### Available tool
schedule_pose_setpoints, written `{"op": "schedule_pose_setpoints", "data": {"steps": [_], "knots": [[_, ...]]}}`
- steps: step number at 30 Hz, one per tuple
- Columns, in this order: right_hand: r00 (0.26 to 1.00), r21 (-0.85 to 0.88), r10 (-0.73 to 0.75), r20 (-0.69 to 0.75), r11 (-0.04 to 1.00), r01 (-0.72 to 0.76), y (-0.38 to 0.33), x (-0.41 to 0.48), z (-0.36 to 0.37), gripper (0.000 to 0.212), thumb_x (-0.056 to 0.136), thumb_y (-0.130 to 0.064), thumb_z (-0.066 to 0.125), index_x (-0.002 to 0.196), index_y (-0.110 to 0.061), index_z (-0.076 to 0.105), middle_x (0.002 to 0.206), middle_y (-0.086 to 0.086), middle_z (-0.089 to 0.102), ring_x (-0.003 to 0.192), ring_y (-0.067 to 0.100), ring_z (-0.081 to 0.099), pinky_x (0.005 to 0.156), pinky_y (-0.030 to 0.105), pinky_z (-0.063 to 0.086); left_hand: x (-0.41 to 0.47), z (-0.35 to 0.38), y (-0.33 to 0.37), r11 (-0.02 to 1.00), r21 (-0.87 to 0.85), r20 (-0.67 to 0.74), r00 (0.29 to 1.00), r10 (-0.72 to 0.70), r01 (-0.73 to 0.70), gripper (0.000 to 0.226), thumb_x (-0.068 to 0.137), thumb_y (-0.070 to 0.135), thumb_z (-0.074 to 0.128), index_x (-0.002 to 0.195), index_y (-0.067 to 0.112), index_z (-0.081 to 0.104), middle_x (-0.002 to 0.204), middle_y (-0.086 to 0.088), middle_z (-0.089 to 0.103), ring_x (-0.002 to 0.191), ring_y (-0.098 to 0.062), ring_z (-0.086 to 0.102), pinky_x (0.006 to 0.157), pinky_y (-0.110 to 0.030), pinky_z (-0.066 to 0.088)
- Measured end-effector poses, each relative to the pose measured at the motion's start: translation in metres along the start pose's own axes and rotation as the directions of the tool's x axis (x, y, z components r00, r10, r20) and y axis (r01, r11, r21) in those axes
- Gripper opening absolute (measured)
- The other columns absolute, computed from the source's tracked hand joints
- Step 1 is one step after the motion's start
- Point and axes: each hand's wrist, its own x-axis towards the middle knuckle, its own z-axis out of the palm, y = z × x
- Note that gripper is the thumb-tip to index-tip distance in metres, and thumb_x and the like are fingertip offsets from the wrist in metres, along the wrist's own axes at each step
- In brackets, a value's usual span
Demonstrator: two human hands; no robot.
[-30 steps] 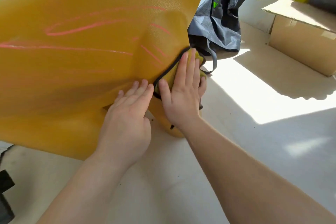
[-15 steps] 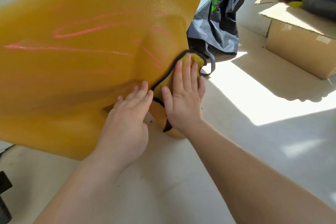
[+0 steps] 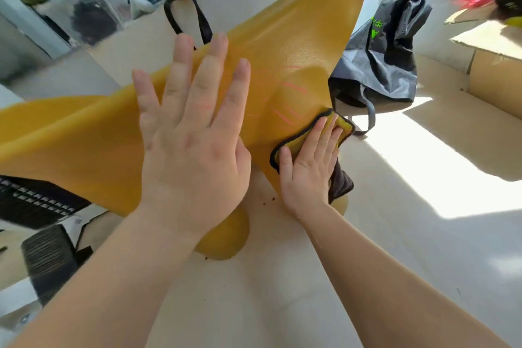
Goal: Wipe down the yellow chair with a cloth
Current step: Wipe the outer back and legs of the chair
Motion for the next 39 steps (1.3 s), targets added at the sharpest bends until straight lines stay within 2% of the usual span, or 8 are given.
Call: {"op": "schedule_pose_setpoints", "data": {"steps": [5, 9, 15, 20, 23, 29, 35, 39], "knots": [[0.984, -0.008, -0.174, -0.039, 0.985, 0.174, -0.039, 0.021, -0.017, 0.079, 0.104, -0.055, 0.028, 0.156, -0.025, -0.024, 0.161, -0.009, -0.032, 0.154, 0.029, -0.023, 0.123, 0.055, -0.01, 0.003, 0.007, -0.011, 0.994, 0.048, 0.025, 0.995, -0.099, 0.098, 0.092, 0.082, 0.017, 0.067, 0.161, 0.015, 0.021, 0.167, -0.018, 0.018, 0.152, -0.042, 0.016, 0.119, -0.069, 0.008], [0.954, -0.035, -0.29, -0.079, 0.957, 0.288, -0.025, 0.035, -0.023, 0.07, 0.106, -0.052, 0.024, 0.159, -0.029, -0.014, 0.165, -0.009, -0.02, 0.156, 0.029, -0.012, 0.124, 0.057, 0.001, -0.001, 0.014, -0.021, 0.994, 0.0, -0.08, 0.991, -0.105, 0.105, 0.091, 0.077, 0.008, 0.067, 0.159, 0.008, 0.026, 0.164, -0.013, 0.028, 0.149, -0.034, 0.025, 0.122, -0.056, 0.01], [0.997, 0.114, -0.009, -0.072, 0.993, 0.017, -0.018, 0.026, -0.017, 0.067, 0.104, -0.05, 0.02, 0.158, -0.032, -0.016, 0.17, -0.003, -0.016, 0.155, 0.025, -0.017, 0.123, 0.06, 0.002, 0.0, 0.012, -0.013, 0.984, -0.101, -0.092, 0.983, -0.158, 0.149, 0.086, 0.075, -0.003, 0.059, 0.157, 0.007, 0.031, 0.163, -0.011, 0.031, 0.149, -0.034, 0.026, 0.123, -0.053, 0.006], [0.977, -0.058, -0.194, -0.087, 0.98, 0.189, -0.073, 0.023, -0.012, 0.079, 0.102, -0.06, 0.025, 0.152, -0.036, -0.031, 0.154, -0.011, -0.045, 0.152, 0.034, -0.026, 0.121, 0.059, -0.013, 0.001, 0.015, -0.011, 0.976, -0.124, -0.113, 0.975, -0.191, 0.177, 0.085, 0.074, -0.003, 0.059, 0.155, 0.006, 0.034, 0.161, -0.012, 0.035, 0.149, -0.033, 0.029, 0.123, -0.054, 0.008], [0.968, -0.09, -0.235, -0.093, 0.97, 0.226, -0.04, 0.029, -0.014, 0.073, 0.101, -0.063, 0.023, 0.15, -0.046, -0.029, 0.159, -0.013, -0.036, 0.154, 0.031, -0.019, 0.123, 0.059, -0.005, 0.002, 0.013, -0.009, 0.973, -0.143, -0.106, 0.974, -0.199, 0.183, 0.086, 0.073, -0.003, 0.06, 0.154, 0.006, 0.036, 0.16, -0.012, 0.036, 0.149, -0.033, 0.028, 0.123, -0.055, 0.008], [0.997, 0.116, 0.078, 0.003, 0.99, -0.078, -0.018, 0.02, -0.017, 0.073, 0.097, -0.06, 0.018, 0.153, -0.043, -0.025, 0.166, -0.011, -0.027, 0.154, 0.023, -0.021, 0.122, 0.06, 0.001, 0.005, 0.01, 0.0, 0.955, -0.175, -0.095, 0.962, -0.258, 0.239, 0.085, 0.072, -0.006, 0.06, 0.153, 0.005, 0.038, 0.158, -0.013, 0.038, 0.149, -0.033, 0.029, 0.123, -0.058, 0.007], [0.955, -0.01, -0.296, -0.007, 0.955, 0.296, -0.096, 0.019, -0.018, 0.077, 0.1, -0.061, 0.02, 0.142, -0.042, -0.042, 0.148, -0.012, -0.053, 0.147, 0.033, -0.036, 0.118, 0.06, -0.021, 0.006, 0.011, 0.001, 0.947, -0.203, -0.073, 0.96, -0.27, 0.25, 0.081, 0.074, 0.0, 0.059, 0.152, 0.003, 0.037, 0.157, -0.014, 0.038, 0.148, -0.034, 0.03, 0.122, -0.059, 0.005], [0.991, 0.003, -0.12, -0.055, 0.993, 0.121, -0.037, 0.031, -0.02, 0.073, 0.1, -0.062, 0.024, 0.147, -0.049, -0.031, 0.161, -0.014, -0.035, 0.153, 0.023, -0.024, 0.124, 0.057, -0.004, 0.008, 0.008, 0.002, 0.945, -0.199, -0.056, 0.96, -0.276, 0.26, 0.087, 0.069, -0.012, 0.064, 0.151, 0.003, 0.039, 0.155, -0.015, 0.04, 0.147, -0.036, 0.032, 0.122, -0.063, 0.008]]}}
